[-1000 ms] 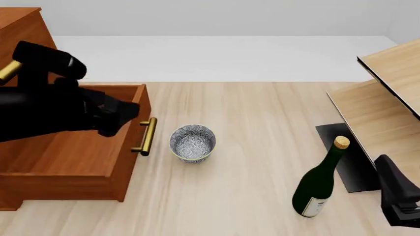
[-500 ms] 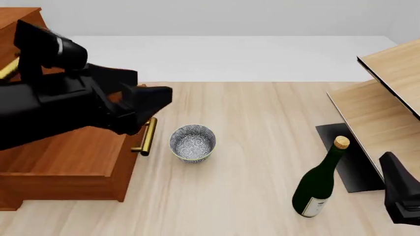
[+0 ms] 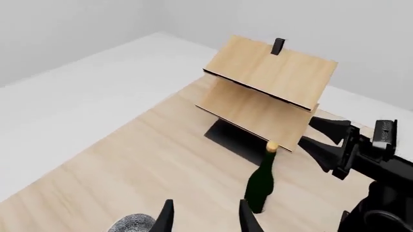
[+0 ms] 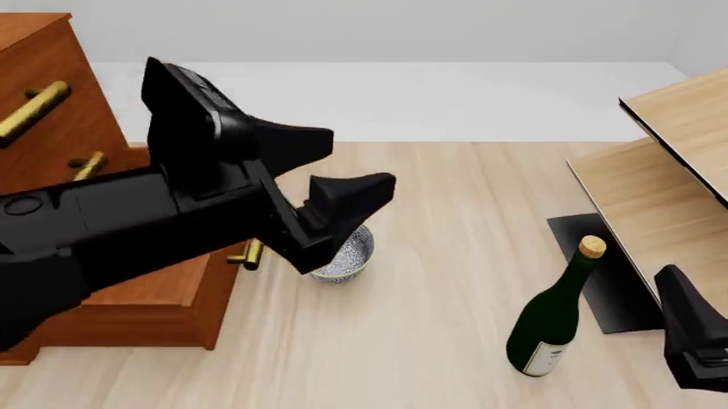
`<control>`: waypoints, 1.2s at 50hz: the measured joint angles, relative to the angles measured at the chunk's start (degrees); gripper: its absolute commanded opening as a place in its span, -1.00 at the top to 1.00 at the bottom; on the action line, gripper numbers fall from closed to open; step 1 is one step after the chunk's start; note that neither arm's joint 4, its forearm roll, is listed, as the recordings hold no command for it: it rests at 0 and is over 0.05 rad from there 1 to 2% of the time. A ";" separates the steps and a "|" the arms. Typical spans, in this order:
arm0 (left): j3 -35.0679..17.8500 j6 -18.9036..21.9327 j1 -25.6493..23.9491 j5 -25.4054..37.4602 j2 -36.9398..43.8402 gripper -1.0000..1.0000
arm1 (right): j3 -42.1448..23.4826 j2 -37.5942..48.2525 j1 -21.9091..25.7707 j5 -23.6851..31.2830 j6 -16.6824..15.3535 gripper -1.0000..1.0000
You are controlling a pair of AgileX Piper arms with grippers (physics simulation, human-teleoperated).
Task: Put the wine bottle in the bottom drawer of the cabinet.
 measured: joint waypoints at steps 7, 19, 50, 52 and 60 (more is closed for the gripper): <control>-0.70 1.45 -2.67 -2.34 3.58 -1.00 | 0.06 0.00 0.03 0.01 0.03 -1.00; -2.54 3.94 -6.10 -5.20 10.09 -1.00 | 0.17 0.00 0.04 0.01 0.05 -1.00; -9.99 7.57 -11.66 -8.44 24.14 -1.00 | 0.61 0.00 0.44 0.32 0.67 -1.00; -10.47 7.58 -11.85 -8.47 24.83 -1.00 | 0.63 0.00 0.45 0.34 0.69 -1.00; -12.16 7.98 -12.32 -8.75 27.51 -1.00 | 0.65 0.00 0.47 0.39 0.79 -1.00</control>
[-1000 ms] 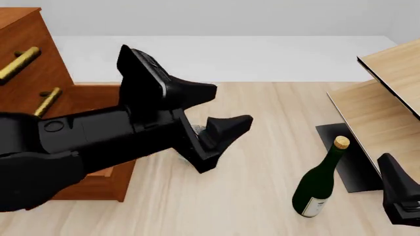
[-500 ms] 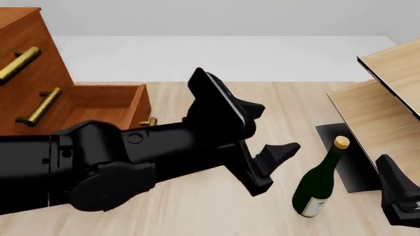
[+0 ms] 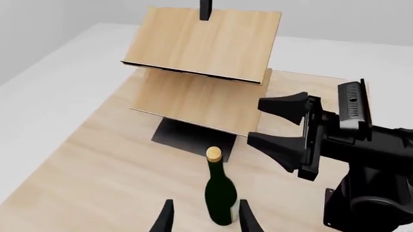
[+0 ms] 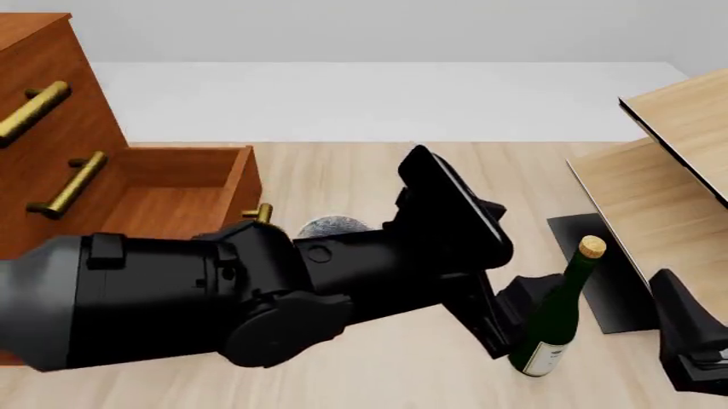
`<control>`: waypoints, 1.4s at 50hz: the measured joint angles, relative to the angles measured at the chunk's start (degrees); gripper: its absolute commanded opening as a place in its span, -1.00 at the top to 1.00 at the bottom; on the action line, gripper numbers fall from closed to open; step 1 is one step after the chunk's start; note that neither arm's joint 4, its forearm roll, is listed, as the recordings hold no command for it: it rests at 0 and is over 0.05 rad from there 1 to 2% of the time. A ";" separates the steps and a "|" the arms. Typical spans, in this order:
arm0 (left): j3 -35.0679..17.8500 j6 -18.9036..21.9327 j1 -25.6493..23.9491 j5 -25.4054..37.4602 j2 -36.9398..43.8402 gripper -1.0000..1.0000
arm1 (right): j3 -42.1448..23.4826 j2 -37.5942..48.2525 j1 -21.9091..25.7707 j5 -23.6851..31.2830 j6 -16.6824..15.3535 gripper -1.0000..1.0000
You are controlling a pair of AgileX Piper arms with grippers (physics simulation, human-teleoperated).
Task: Put the wine bottle in the bottom drawer of the cabinet.
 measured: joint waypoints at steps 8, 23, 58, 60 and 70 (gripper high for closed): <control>-1.20 0.48 -0.11 -0.52 2.42 -1.00 | 0.02 0.00 0.04 0.03 0.08 -1.00; -3.18 1.16 0.11 -1.39 6.18 -1.00 | 0.06 0.00 0.17 0.21 0.26 -1.00; -11.17 1.72 -0.63 3.56 14.24 -1.00 | 0.11 0.00 0.42 0.81 0.50 -1.00; -11.58 1.81 -0.68 3.80 14.48 -1.00 | 0.11 0.00 0.43 0.82 0.50 -1.00; -13.93 2.05 -0.59 4.83 15.60 -1.00 | 0.11 0.00 0.46 0.89 0.53 -1.00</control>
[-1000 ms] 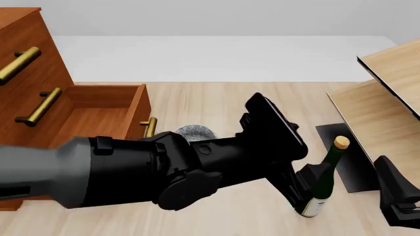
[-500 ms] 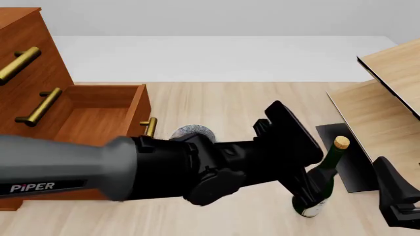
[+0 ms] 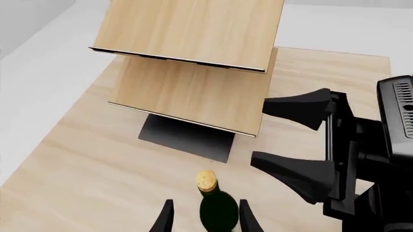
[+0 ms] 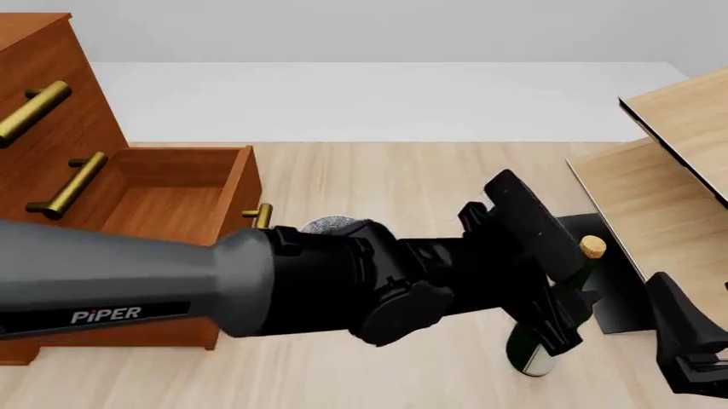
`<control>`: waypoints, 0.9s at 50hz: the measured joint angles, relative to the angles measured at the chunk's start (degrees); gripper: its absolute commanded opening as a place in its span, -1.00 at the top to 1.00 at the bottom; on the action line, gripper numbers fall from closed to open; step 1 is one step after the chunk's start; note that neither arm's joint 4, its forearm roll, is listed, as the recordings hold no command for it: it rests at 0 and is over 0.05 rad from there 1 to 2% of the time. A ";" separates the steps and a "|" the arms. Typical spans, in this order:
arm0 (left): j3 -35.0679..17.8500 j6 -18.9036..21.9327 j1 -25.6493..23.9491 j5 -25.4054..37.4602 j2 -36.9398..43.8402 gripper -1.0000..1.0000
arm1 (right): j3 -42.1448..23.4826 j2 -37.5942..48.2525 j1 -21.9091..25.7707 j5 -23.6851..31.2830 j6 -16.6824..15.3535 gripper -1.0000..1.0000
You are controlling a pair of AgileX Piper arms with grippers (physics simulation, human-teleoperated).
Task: Put the wine bottle in the bottom drawer of the cabinet.
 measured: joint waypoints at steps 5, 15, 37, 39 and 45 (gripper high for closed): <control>-1.06 0.05 0.16 0.18 0.65 -1.00 | 0.00 0.00 -0.02 0.01 0.04 -1.00; -2.47 0.17 0.48 -0.09 2.12 -1.00 | 0.00 0.00 -0.10 0.03 0.16 -1.00; -3.76 -0.13 0.27 -1.32 4.85 -1.00 | 0.00 0.00 -0.21 0.04 0.35 -1.00; -3.80 -0.18 0.27 -1.40 4.97 -1.00 | 0.00 0.00 -0.20 0.04 0.36 -1.00; -3.85 -0.32 0.21 -1.60 5.20 -1.00 | 0.00 0.00 -0.20 0.06 0.38 -1.00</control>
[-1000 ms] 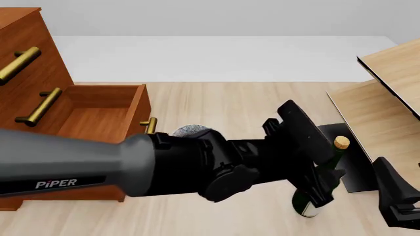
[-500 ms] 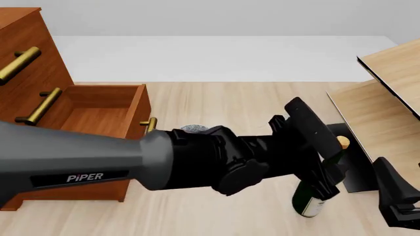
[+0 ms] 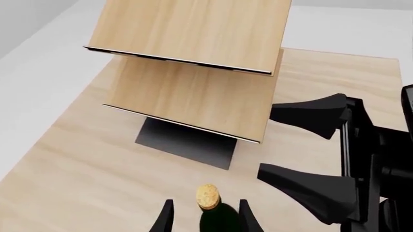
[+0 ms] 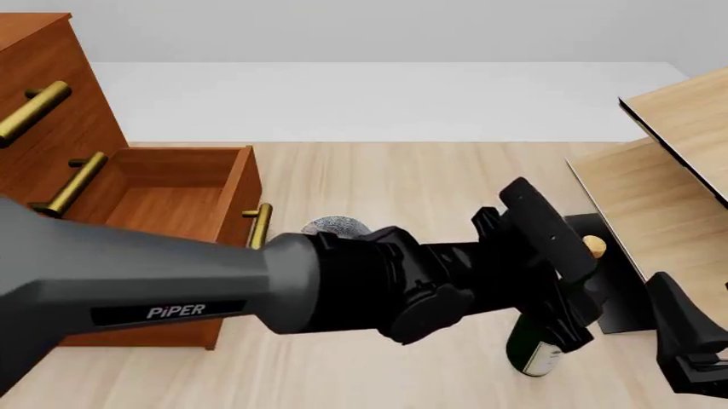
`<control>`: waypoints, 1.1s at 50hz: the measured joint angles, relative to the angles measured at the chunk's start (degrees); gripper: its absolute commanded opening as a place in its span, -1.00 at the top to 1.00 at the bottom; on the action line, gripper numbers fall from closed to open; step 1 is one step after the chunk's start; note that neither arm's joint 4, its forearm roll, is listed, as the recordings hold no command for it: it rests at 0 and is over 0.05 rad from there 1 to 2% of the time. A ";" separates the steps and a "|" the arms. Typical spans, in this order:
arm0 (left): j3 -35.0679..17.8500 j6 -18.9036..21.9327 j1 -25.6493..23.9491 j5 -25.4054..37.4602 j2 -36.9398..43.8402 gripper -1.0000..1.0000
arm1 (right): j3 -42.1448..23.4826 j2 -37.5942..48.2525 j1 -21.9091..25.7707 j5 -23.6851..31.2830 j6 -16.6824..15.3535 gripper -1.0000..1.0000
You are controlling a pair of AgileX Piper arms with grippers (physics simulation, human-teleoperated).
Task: Put the wine bottle in the bottom drawer of the cabinet.
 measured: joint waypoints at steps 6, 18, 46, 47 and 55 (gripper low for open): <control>-0.06 -0.18 -0.14 0.01 0.03 -1.00 | 0.00 0.00 -0.02 0.04 0.01 -1.00; -0.05 -0.93 -0.26 0.06 -0.04 1.00 | 0.00 0.00 -0.06 0.10 0.00 -1.00; -0.64 -0.82 0.31 1.93 -1.01 1.00 | 0.00 0.01 -0.09 0.35 -0.21 -1.00; -0.65 -0.76 0.35 2.13 -1.22 1.00 | 0.00 0.01 -0.10 0.36 -0.22 -1.00; -0.60 -0.13 0.70 3.73 -3.40 1.00 | 0.01 0.00 -0.10 0.36 -0.36 -1.00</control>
